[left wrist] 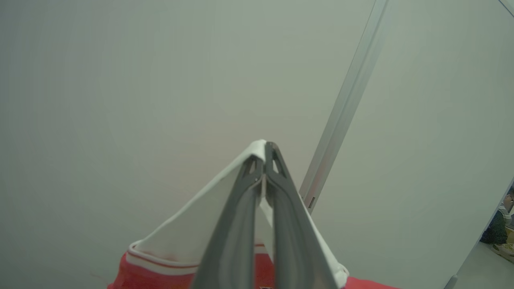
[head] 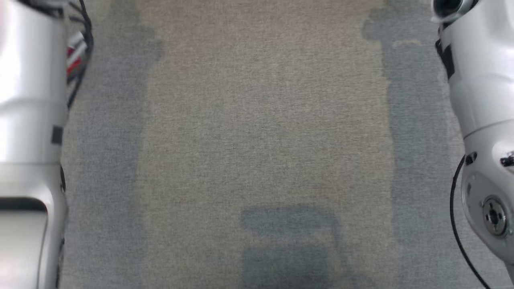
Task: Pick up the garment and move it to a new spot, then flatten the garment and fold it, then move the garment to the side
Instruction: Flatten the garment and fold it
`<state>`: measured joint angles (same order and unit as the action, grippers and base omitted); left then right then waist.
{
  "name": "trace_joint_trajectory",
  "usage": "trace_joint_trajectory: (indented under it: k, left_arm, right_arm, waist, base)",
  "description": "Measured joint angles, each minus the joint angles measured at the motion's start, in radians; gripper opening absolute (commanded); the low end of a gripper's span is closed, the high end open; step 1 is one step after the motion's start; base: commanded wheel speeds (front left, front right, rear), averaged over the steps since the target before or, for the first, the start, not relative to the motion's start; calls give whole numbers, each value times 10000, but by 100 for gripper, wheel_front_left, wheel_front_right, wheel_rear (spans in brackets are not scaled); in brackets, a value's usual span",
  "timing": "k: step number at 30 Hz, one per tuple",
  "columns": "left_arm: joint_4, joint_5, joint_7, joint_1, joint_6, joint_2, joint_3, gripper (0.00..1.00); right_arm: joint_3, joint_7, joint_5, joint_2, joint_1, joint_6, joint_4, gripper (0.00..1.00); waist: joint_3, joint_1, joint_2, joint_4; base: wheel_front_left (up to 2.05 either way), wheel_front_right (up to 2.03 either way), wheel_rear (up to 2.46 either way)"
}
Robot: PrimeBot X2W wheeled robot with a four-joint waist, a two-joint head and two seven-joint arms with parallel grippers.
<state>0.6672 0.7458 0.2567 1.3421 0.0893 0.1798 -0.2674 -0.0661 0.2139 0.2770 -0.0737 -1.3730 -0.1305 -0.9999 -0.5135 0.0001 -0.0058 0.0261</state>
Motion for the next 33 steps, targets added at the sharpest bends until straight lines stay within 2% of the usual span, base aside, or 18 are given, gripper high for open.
trace_joint_trajectory:
  k: [5, 13, 17, 23, 28, 33]
  left_arm:
    - [-869, 58, 23, -1289, 178, 180, 224, 0]
    - [-3310, 192, 4, -4376, 286, 458, 94, 0]
    - [-4516, 259, -163, -6112, -17, 686, 40, 0]
    - [-6059, 725, -500, -8714, -579, 698, -15, 0]
    - [-6976, 1104, -725, -10689, -999, 723, -127, 0]
    - [-7482, 1417, -840, -11996, -1333, 564, -228, 0]
  right_arm:
    - [537, 184, 759, -42, 591, 0, -2, 0]
    - [1908, 314, 2621, -621, 2262, -2, 1141, 0]
    - [2383, 343, 3394, -1081, 3439, 0, 1854, 0]
    - [2493, 385, 4527, -1467, 5573, -2, 3281, 0]
    - [2303, 430, 4713, -1536, 7413, -2, 4449, 0]
    - [1804, 431, 4589, -1522, 9070, -2, 5425, 0]
  waist:
    - [-200, 0, 0, 186]
    - [64, -1, 0, 259]
    - [349, -1, 0, 271]
    - [892, -1, 0, 356]
    - [1387, -1, 0, 419]
    - [1885, -1, 0, 538]
  base:
    - [0, 0, 0]
    - [0, 0, 0]
    - [0, 0, 0]
    - [0, 0, 0]
    - [0, 0, 0]
    - [0, 0, 0]
